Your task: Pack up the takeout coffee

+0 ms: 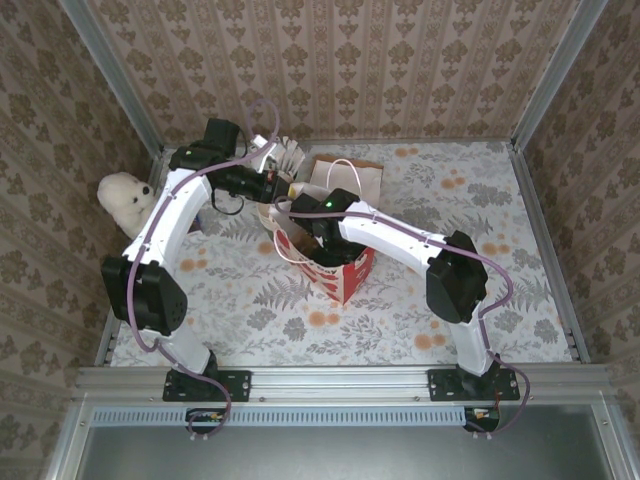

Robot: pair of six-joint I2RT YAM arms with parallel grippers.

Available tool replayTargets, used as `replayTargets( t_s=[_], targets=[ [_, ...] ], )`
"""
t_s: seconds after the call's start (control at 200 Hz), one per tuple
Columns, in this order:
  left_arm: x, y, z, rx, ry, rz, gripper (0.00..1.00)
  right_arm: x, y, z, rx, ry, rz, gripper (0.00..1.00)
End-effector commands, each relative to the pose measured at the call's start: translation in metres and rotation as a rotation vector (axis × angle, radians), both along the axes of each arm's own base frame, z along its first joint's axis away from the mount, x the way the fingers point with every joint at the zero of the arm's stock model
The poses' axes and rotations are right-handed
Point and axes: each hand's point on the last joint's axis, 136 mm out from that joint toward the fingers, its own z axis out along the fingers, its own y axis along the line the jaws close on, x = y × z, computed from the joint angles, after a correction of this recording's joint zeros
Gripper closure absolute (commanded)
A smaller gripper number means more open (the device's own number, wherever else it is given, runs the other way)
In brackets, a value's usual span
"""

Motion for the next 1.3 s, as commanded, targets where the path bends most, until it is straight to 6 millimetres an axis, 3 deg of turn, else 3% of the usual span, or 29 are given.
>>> replayTargets(
  t_s=[0.0,1.295],
  targets=[
    [-0.002,-0.003,0.008,-0.019,0.007,-0.012,1.0,-0.001,-0.005,-0.008,-0.01,0.012,0.002,0.46],
    [-0.002,-0.004,0.009,-0.019,0.009,-0.01,1.0,0.007,0.005,-0.013,0.053,-0.036,0.013,0.46]
  ],
)
